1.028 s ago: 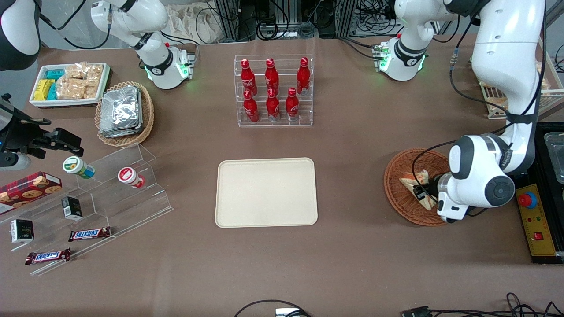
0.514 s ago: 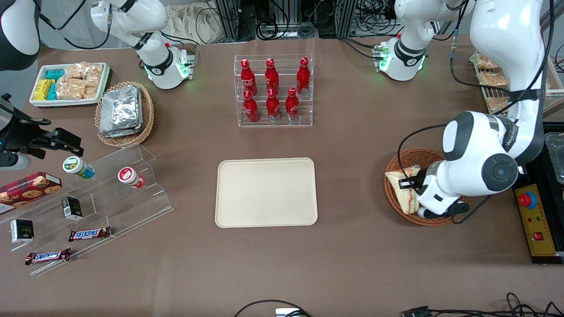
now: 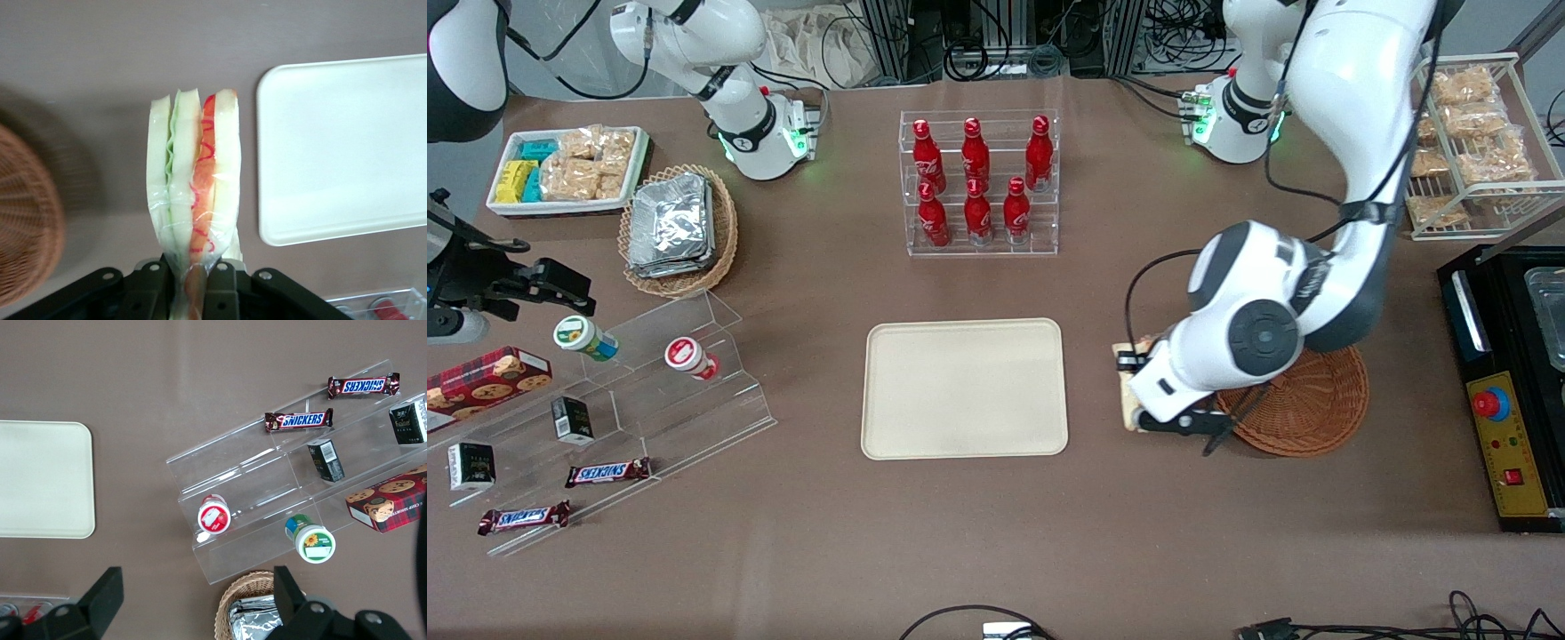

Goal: Place sandwich from basket to tray
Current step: 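Lift the sandwich out of the basket and carry it toward the cream tray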

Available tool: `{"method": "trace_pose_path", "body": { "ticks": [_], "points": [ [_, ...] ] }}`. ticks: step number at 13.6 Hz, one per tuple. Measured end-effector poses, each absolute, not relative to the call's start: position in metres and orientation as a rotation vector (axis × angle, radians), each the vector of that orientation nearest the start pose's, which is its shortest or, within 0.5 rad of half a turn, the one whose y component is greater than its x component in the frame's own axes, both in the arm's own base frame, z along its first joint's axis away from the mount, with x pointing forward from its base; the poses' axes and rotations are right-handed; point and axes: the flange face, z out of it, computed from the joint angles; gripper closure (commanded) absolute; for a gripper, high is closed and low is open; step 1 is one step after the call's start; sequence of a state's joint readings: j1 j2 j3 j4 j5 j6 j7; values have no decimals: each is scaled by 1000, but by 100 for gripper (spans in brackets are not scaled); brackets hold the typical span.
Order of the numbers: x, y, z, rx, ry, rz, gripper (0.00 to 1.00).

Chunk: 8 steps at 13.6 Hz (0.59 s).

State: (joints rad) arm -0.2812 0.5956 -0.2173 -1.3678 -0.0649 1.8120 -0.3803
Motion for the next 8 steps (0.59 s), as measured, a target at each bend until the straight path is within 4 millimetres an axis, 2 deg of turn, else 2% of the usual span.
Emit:
{"method": "trace_pose_path", "body": {
  "ticks": [4,8],
  "points": [
    [620,-376,329,-3254,55,298,99],
    [608,-415,273,-3269,25,287,97]
  ]
}}
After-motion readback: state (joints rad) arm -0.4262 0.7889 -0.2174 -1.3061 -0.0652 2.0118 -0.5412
